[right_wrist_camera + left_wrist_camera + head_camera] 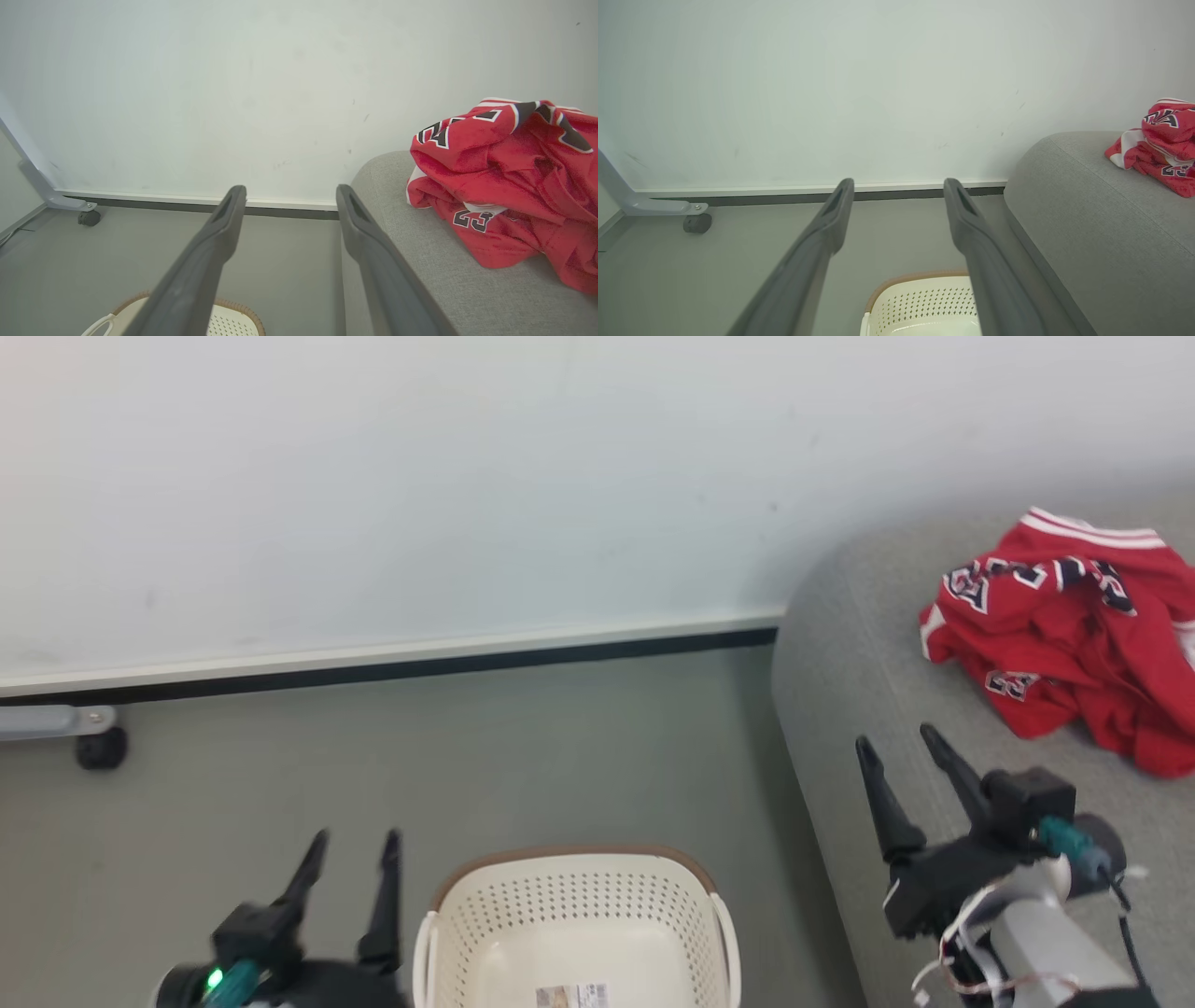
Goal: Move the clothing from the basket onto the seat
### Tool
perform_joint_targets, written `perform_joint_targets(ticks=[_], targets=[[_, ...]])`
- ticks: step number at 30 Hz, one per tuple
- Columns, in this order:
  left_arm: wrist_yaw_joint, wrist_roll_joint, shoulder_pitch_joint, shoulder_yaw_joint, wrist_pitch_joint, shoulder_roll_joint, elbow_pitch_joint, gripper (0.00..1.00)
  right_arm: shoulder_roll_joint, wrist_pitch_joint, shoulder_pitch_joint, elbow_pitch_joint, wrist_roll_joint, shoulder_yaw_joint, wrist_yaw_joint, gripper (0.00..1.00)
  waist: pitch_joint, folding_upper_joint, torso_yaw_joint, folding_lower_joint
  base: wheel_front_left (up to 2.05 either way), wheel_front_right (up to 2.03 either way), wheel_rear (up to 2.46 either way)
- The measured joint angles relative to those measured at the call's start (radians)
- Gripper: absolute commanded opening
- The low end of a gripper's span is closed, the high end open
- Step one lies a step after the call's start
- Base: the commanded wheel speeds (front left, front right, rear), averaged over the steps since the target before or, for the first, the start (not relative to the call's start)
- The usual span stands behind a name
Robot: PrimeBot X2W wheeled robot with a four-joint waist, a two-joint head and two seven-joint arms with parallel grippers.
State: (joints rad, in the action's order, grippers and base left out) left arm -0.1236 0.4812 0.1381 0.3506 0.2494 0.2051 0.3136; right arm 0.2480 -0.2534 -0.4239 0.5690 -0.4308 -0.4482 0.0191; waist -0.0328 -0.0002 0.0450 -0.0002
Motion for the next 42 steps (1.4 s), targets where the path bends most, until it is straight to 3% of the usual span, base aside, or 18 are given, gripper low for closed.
perform_joint_targets(ticks=[6, 12, 27, 42], targets=[[-0.001, -0.014, -0.124, -0.106, 0.0, 0.023, -0.061, 1.0, -0.01, 0.0, 0.104, -0.12, 0.011, 0.012, -0.055, 1.0, 0.042, 0.0, -0.046, 0.0, 0.0, 0.0, 0.0], [-0.001, -0.052, -0.184, -0.164, 0.0, 0.005, -0.143, 1.0, -0.013, 0.0, 0.202, -0.238, 0.039, 0.03, -0.099, 1.0, 0.062, 0.0, -0.063, 0.0001, 0.0, 0.0, 0.0], [-0.001, -0.106, -0.282, -0.232, 0.0, -0.037, -0.244, 1.0, -0.01, 0.0, 0.352, -0.399, 0.072, 0.099, -0.134, 1.0, 0.053, 0.0002, -0.026, 0.0002, 0.0, 0.0, 0.0], [-0.001, -0.138, -0.291, -0.245, 0.0, -0.048, -0.283, 1.0, -0.016, 0.0, 0.378, -0.458, 0.101, 0.149, -0.138, 1.0, 0.044, 0.0002, -0.022, 0.0003, 0.0, 0.0, 0.0]])
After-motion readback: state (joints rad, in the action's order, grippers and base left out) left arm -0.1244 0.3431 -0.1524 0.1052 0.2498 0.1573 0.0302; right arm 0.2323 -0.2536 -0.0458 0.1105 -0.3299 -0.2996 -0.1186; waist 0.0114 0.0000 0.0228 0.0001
